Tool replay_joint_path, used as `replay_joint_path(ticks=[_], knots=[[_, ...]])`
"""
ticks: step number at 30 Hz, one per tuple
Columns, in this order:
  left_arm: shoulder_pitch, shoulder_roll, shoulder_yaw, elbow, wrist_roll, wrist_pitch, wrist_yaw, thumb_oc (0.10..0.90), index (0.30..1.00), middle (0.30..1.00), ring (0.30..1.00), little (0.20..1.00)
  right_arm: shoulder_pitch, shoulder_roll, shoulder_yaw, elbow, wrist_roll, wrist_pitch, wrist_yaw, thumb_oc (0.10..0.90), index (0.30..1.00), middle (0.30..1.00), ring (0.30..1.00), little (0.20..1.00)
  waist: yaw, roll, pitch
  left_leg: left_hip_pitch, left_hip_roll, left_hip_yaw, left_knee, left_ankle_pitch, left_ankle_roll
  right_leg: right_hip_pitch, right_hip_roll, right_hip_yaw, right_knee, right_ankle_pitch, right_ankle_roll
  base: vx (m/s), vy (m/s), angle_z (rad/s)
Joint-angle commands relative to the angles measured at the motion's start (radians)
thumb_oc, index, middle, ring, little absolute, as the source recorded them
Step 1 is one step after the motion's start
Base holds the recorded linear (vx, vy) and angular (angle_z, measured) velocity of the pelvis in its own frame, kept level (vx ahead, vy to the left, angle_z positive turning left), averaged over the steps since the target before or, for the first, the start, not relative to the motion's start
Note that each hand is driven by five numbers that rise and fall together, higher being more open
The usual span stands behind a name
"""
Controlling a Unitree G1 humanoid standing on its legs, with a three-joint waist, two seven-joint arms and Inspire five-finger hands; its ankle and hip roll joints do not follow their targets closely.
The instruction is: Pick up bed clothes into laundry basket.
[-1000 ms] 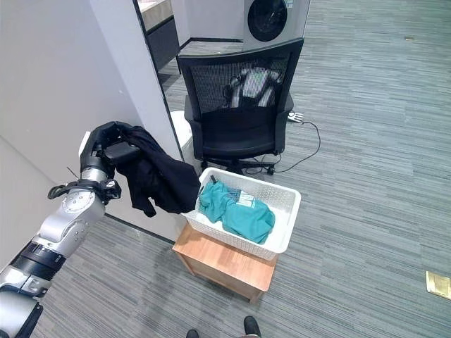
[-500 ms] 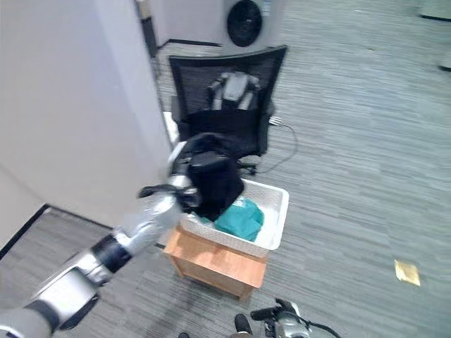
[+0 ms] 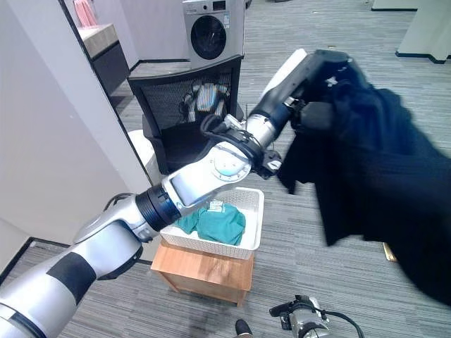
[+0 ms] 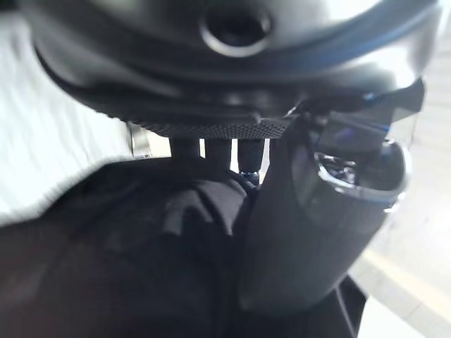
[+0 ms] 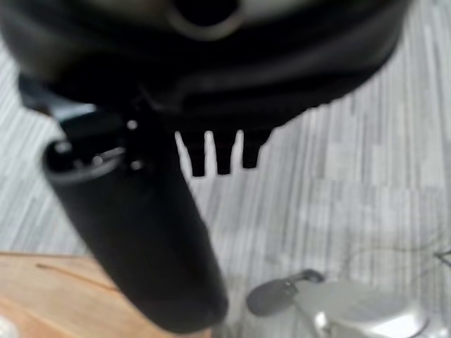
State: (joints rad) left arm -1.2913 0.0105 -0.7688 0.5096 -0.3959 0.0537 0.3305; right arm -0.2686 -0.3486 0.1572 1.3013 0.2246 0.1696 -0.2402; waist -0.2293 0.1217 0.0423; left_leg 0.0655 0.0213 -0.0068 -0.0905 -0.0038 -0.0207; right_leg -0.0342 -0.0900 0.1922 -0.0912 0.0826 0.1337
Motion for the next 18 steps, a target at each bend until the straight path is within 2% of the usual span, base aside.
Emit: replay_joint_path(ticks=[1,2,6,17,18], knots=[[-0.283,-0.027,0.121,0.144,0.141,-0.068,0.022,0.4,0.3,0.3,0.3,0.3,-0.023,-0.062,-0.008,0.102,0.039,-0.024,-0.004,0.8,0.9,0.9,0.9,0.9,0.032,-0.04,-0.022,-0.001,0.065,-0.055,0.003,-0.043,-0.081,0.029,-0.005,-0.072,0.004,-0.079,0.04,0.0,-0.026,-0.05],[-0.311,-0.007,0.104,0.178,0.21,-0.063,0.018,0.4,0.3,0.3,0.3,0.3,-0.03,-0.072,-0.012,0.117,0.043,-0.025,-0.002,0.8,0.9,0.9,0.9,0.9,0.032,-0.041,-0.026,-0.005,0.066,-0.056,0.003,-0.041,-0.083,0.028,-0.005,-0.076,0.004,-0.079,0.041,0.0,-0.026,-0.04],[-0.315,0.007,0.095,0.205,0.266,-0.061,0.014,0.4,0.3,0.3,0.3,0.3,-0.048,-0.084,-0.006,0.142,0.042,-0.022,0.002,0.8,0.9,0.9,0.9,0.9,0.034,-0.041,-0.027,-0.012,0.068,-0.055,0.003,-0.04,-0.084,0.025,-0.004,-0.082,0.004,-0.08,0.042,-0.01,-0.031,-0.03],[-0.229,0.018,0.098,0.208,0.347,-0.045,0.029,0.4,0.3,0.3,0.3,0.3,-0.043,-0.084,0.0,0.162,0.035,-0.013,0.006,0.8,0.9,0.9,0.9,0.9,0.042,-0.051,-0.021,-0.035,0.062,-0.066,0.003,-0.033,-0.082,0.011,-0.001,-0.092,0.004,-0.079,0.041,-0.01,-0.008,0.04],[-0.191,0.021,0.094,0.223,0.364,-0.028,0.018,0.4,0.3,0.3,0.3,0.3,-0.059,-0.033,0.033,0.15,0.046,-0.022,0.013,0.8,0.9,0.9,0.9,0.9,0.06,-0.053,-0.018,-0.04,0.062,-0.075,0.003,-0.029,-0.08,0.006,0.001,-0.091,0.004,-0.08,0.039,-0.03,-0.025,0.01]])
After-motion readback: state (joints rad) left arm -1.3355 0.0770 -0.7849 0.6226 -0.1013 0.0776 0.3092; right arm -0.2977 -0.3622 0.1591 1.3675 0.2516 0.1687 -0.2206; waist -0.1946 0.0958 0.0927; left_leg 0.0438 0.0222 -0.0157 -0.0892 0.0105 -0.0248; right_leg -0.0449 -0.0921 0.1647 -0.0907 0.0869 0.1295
